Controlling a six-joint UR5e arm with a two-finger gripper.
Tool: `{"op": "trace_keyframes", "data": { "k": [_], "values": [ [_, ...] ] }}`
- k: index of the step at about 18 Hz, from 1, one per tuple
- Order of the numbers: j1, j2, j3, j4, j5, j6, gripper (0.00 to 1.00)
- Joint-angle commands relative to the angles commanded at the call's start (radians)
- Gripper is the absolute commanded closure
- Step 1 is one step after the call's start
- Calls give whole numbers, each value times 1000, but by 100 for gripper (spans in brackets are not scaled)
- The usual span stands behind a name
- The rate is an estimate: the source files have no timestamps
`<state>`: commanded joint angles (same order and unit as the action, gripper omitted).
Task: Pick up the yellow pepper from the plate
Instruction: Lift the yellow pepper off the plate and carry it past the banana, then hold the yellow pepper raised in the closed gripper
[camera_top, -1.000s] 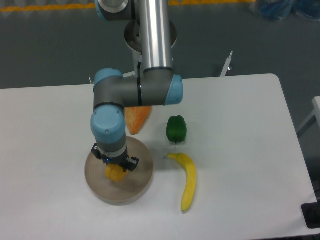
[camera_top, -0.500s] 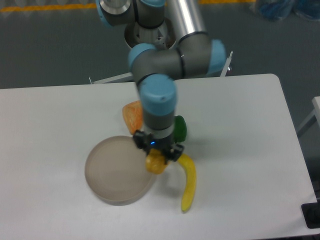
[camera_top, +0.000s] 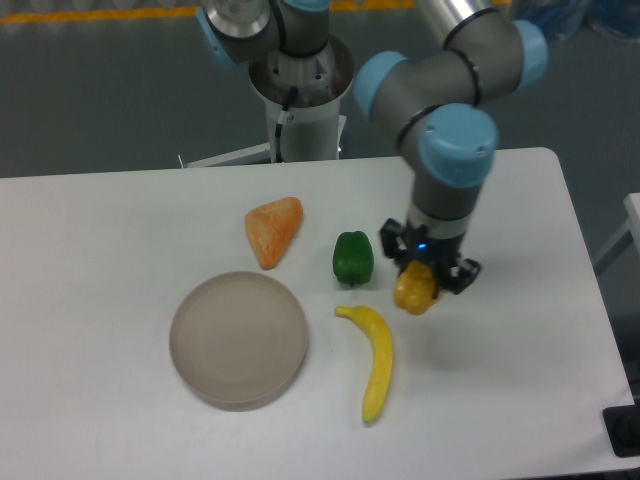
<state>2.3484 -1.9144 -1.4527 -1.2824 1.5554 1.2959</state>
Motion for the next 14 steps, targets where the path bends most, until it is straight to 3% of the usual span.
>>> {"op": "trace_keyframes", "data": {
  "k": [4,14],
  "values": [
    [31,-3,-2,0,2,184,84],
    [32,-20,11,-28,25,252,85]
  ]
}}
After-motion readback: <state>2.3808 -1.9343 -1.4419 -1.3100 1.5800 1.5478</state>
